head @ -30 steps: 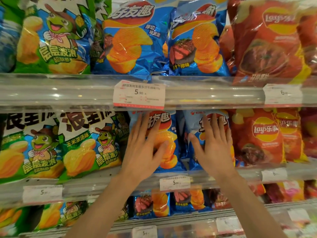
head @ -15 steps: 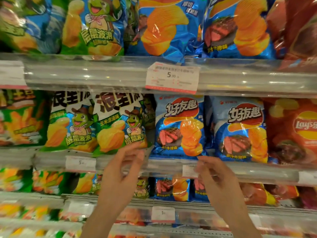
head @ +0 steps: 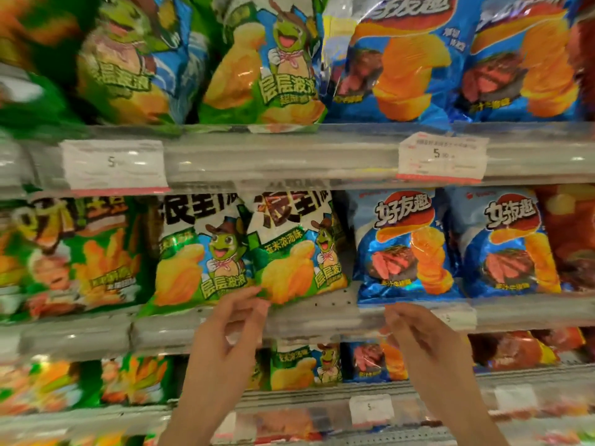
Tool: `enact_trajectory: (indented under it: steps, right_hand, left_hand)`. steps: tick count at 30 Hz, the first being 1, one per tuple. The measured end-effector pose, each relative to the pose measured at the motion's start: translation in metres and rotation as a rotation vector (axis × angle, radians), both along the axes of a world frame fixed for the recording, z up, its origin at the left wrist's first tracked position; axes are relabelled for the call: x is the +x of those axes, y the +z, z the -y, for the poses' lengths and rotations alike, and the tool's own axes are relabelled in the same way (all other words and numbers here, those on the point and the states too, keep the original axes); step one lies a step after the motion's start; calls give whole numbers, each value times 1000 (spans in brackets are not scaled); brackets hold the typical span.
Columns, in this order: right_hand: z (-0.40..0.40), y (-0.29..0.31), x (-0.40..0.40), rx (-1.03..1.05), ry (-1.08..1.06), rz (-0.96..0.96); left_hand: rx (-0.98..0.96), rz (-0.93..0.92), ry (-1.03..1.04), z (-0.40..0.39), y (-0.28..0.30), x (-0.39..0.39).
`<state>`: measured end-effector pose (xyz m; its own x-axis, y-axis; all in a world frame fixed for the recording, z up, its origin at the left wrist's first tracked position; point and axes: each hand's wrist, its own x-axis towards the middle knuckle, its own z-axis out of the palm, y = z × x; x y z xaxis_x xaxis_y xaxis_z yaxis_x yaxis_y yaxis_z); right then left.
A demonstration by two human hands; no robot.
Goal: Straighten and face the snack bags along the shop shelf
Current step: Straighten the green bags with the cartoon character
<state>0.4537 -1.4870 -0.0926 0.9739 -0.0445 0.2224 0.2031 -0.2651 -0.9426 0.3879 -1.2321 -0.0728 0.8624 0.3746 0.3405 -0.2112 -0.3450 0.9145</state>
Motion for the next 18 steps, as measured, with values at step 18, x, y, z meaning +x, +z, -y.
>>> enact_trajectory:
  steps: [18]
  right_hand:
    - [-92, 86, 93, -32, 219, 47]
  left_hand:
    - [208, -38, 150, 32, 47, 77]
